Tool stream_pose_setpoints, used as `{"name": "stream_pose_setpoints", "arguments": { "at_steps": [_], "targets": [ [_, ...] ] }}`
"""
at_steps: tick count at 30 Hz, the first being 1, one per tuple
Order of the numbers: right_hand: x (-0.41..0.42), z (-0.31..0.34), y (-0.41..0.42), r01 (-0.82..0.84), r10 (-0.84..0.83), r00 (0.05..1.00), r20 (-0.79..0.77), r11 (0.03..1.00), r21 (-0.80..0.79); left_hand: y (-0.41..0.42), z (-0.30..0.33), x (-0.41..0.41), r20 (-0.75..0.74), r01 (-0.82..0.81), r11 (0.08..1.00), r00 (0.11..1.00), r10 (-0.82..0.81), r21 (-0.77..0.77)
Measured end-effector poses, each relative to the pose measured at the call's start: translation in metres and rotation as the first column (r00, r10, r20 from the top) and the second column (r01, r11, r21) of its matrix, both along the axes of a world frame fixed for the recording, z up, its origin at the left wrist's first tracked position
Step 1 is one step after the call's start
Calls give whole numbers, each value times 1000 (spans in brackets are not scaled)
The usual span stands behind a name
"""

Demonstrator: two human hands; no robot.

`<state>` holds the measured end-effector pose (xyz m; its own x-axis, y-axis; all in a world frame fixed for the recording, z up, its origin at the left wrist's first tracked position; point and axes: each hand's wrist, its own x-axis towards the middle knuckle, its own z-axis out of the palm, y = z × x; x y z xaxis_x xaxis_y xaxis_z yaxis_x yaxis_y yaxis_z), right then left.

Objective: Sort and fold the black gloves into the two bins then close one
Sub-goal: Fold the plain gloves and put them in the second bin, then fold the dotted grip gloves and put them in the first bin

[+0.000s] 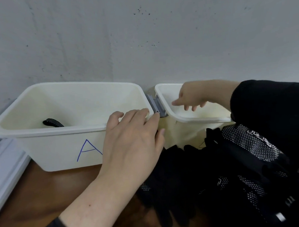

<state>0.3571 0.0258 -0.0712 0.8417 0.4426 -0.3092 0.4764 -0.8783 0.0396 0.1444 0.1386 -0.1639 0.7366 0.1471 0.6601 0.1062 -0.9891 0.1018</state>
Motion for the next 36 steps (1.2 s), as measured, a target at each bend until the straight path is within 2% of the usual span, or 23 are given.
{"name": "stream_pose_setpoints", "arguments": {
  "at_steps": [3,7,10,13,15,19,21,24,28,31,34,36],
  "targets": [
    [-27,30,-11,-115,84,972,220,985,132,-4,0,-4,81,50,997,996,-46,-51],
    [-87,68,-45,-255,114,909,401,914,317,-25,-6,-19,236,276,957,940,-248,-93],
    [-133,70,-84,-294,119,872,475,903,314,-55,-24,-39,140,364,901,930,-339,-236],
    [-168,45,-131,-275,82,891,447,881,385,-81,-39,-59,-42,331,836,921,-387,-438],
    [-183,24,-158,-291,103,888,449,882,372,-91,-45,-69,-160,281,815,898,-410,-507],
    [-200,-5,-196,-158,86,940,329,967,199,-99,-48,-90,-292,240,876,878,-380,-418],
    [-201,-18,-207,-123,62,952,298,974,191,-100,-50,-98,-297,232,890,884,-361,-392],
    [-196,-38,-212,-132,35,936,352,958,256,-97,-55,-108,-279,210,894,900,-336,-397],
    [-192,-49,-211,-132,-26,932,362,905,405,-93,-56,-126,-230,206,854,909,-348,-477],
    [-201,-47,-215,-194,-38,915,401,830,523,-88,-55,-144,-197,244,801,892,-406,-547],
    [-227,-44,-215,-386,57,866,497,707,592,-85,-53,-161,-298,334,749,766,-570,-573],
    [-249,-45,-209,-544,190,801,568,629,556,-85,-56,-163,-387,361,764,699,-601,-535]
  ]
}}
